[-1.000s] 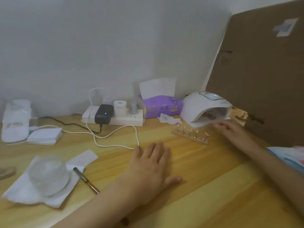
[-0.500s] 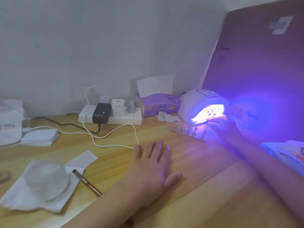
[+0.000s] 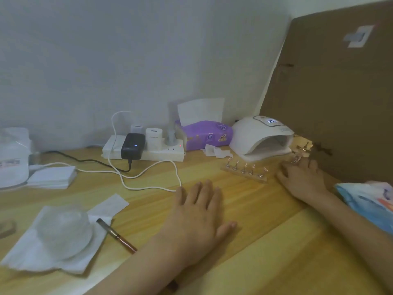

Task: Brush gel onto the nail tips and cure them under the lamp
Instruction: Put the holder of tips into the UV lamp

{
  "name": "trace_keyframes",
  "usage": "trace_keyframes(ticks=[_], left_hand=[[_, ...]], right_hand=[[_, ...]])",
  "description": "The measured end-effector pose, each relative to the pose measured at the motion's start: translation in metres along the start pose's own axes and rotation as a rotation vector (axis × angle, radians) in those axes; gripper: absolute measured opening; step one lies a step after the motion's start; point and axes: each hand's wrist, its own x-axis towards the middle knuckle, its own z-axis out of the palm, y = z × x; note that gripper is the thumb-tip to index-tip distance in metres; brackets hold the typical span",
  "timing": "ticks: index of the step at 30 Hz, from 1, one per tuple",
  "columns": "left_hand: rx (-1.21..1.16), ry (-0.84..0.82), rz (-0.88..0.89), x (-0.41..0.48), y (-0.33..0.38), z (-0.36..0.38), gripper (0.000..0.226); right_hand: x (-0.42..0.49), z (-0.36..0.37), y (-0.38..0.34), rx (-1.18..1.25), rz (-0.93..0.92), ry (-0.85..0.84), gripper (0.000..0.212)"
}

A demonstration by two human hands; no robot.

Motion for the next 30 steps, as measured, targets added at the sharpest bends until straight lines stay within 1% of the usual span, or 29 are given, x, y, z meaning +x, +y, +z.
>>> trace_keyframes(ticks=[3, 8, 11, 13, 16, 18, 20, 23, 25, 26, 28, 29, 30], left_hand=[[0.016, 0.018, 0.002, 0.001, -0.001, 0.003, 0.085], [0.009, 0.048, 0.023, 0.0, -0.001, 0.002, 0.092], [0.009, 0.056, 0.019, 0.0, -0.001, 0.003, 0.092], [0.006, 0.067, 0.015, 0.0, 0.0, 0.004, 0.096], [-0.007, 0.06, 0.019, 0.001, 0.001, 0.006, 0.105], [-0.01, 0.06, 0.015, 0.002, 0.0, 0.006, 0.105], [-0.015, 0.057, 0.01, 0.003, -0.001, 0.006, 0.102], [-0.018, 0.048, 0.01, 0.002, -0.001, 0.006, 0.103], [-0.013, 0.051, 0.009, 0.002, -0.001, 0.005, 0.104], [-0.013, 0.052, 0.009, 0.002, -0.001, 0.006, 0.104], [-0.018, 0.054, 0.008, 0.002, -0.001, 0.006, 0.103], [-0.019, 0.056, 0.009, 0.002, -0.001, 0.006, 0.102], [-0.017, 0.056, 0.011, 0.003, -0.001, 0.007, 0.101]], right_hand=[[0.016, 0.003, -0.005, -0.024, 0.026, -0.018, 0.046], [0.035, 0.006, -0.01, -0.039, 0.068, -0.06, 0.057], [0.04, 0.003, -0.003, -0.015, 0.067, -0.078, 0.054], [0.037, 0.004, 0.003, -0.034, -0.005, -0.074, 0.048], [0.033, 0.007, 0.01, -0.021, -0.212, -0.045, 0.044], [0.037, 0.01, 0.014, 0.013, -0.284, -0.026, 0.043], [0.05, 0.011, 0.021, 0.028, -0.24, -0.034, 0.042], [0.072, 0.01, 0.035, 0.137, -0.087, -0.084, 0.045], [0.077, 0.011, 0.041, 0.169, -0.067, -0.069, 0.044], [0.075, 0.011, 0.041, 0.175, -0.102, -0.029, 0.04], [0.063, 0.011, 0.04, 0.255, -0.245, 0.04, 0.029], [0.054, 0.009, 0.039, 0.367, -0.314, 0.011, 0.027], [0.041, 0.005, 0.037, 0.506, -0.369, -0.072, 0.028]])
